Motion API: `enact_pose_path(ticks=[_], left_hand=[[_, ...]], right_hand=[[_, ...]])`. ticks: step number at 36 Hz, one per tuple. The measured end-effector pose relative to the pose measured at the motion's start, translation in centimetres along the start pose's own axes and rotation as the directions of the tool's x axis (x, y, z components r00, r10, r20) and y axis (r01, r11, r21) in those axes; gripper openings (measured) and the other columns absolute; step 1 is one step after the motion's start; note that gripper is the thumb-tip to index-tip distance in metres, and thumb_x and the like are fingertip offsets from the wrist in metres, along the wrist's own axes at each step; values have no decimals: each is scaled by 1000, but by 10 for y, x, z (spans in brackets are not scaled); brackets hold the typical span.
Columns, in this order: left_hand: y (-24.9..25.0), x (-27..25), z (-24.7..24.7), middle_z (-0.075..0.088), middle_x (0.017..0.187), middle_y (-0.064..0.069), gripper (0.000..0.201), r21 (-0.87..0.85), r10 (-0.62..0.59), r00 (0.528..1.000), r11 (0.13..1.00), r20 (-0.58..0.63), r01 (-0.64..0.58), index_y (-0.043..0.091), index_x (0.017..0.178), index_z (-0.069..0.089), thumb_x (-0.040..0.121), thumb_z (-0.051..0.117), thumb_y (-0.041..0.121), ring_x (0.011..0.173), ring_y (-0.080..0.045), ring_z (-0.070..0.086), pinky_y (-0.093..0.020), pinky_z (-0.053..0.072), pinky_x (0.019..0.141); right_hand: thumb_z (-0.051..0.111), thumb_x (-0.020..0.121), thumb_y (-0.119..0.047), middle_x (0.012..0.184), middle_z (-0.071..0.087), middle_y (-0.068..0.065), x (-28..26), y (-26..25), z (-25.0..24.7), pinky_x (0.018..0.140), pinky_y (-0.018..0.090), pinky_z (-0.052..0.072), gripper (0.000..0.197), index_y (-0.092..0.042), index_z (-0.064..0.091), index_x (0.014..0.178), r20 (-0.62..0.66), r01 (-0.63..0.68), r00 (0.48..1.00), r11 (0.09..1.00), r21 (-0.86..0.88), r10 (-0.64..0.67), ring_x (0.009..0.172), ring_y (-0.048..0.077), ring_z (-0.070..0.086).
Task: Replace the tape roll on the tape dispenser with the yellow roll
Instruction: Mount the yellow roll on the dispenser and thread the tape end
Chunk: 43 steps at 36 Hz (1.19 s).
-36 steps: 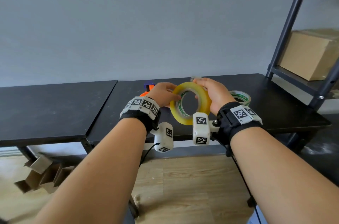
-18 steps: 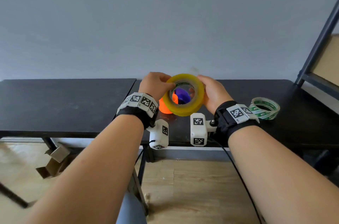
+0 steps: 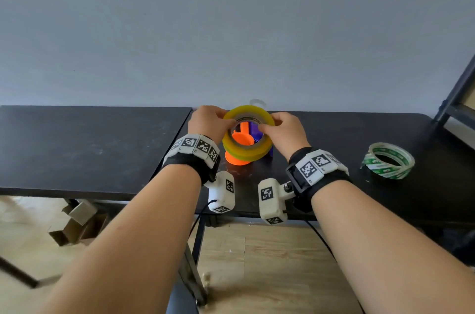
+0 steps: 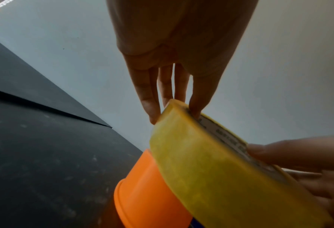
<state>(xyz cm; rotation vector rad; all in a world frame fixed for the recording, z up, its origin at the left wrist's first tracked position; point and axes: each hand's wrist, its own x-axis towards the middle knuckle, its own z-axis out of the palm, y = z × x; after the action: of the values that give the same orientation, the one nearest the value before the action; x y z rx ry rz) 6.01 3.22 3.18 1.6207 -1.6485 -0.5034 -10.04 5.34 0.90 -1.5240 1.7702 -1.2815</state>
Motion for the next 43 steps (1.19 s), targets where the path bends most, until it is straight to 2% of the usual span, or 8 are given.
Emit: enact_pose_path(ticks=[2, 8, 13, 18, 24, 30, 36, 43], left_hand=[[-6, 6, 3, 73, 96, -4, 23, 20, -33, 999, 999, -9, 33, 17, 99, 73, 77, 72, 25, 86, -20, 64, -30, 51, 75], [-16, 13, 12, 71, 104, -5, 32, 48, -104, 994, 993, -24, 105, 16, 107, 68, 79, 72, 30, 97, -23, 65, -34, 53, 81], [-17, 19, 14, 72, 103, -5, 29, 58, -119, 992, 991, -28, 121, 17, 106, 71, 80, 70, 30, 94, -22, 66, -28, 48, 72], [-18, 22, 15, 72, 102, -4, 24, 81, -120, 992, 989, -33, 122, 20, 101, 72, 80, 69, 30, 94, -24, 67, -27, 47, 73], [-19, 26, 14, 72, 105, -4, 30, 120, -88, 994, 988, -61, 95, 20, 108, 70, 79, 67, 28, 95, -24, 66, -27, 46, 72], [-25, 28, 16, 71, 104, -3, 30, 168, -77, 996, 982, -46, 83, 21, 110, 68, 81, 65, 29, 91, -23, 65, -28, 47, 70], [-37, 29, 23, 70, 106, -3, 27, 173, -108, 994, 979, 5, 105, 21, 110, 66, 85, 64, 32, 86, -21, 62, -29, 47, 71], [-43, 31, 32, 73, 103, -3, 30, 189, -132, 979, 977, 157, 102, 20, 110, 72, 89, 60, 38, 92, -21, 68, -30, 54, 76]], right_hand=[[69, 78, -27, 89, 74, 7, 3, 2, 5, 83, 43, 55, 16, -12, 71, 84, 2, 13, 1000, 998, -55, -13, 89, 27, 67], [64, 81, -37, 106, 70, 1, 6, 3, 18, 94, 46, 46, 9, -29, 64, 85, -74, -21, 997, 989, -149, 10, 112, 30, 52], [58, 73, -45, 93, 72, -2, 14, 10, 26, 87, 47, 53, 17, -31, 65, 78, -36, -47, 998, 993, -111, 44, 99, 29, 63], [64, 84, -24, 89, 74, 12, 16, 13, 25, 77, 40, 54, 20, -7, 73, 88, 11, -37, 999, 996, -83, 38, 87, 30, 67], [65, 85, -23, 94, 73, 9, 19, 18, 29, 71, 28, 45, 18, -9, 73, 95, 49, -21, 998, 995, -101, 26, 87, 25, 66], [65, 82, -35, 111, 66, 10, 22, 23, 38, 79, 34, 52, 29, -18, 69, 104, 42, -28, 998, 984, -177, 36, 91, 25, 65], [63, 80, -36, 106, 66, 10, 23, 25, 42, 70, 31, 47, 20, -23, 68, 95, 54, -11, 998, 981, -196, 22, 83, 24, 65], [63, 87, -24, 132, 53, 12, 28, 36, 47, 81, 27, 39, 57, -22, 45, 141, 48, -52, 997, 985, -164, 60, 115, 27, 57]])
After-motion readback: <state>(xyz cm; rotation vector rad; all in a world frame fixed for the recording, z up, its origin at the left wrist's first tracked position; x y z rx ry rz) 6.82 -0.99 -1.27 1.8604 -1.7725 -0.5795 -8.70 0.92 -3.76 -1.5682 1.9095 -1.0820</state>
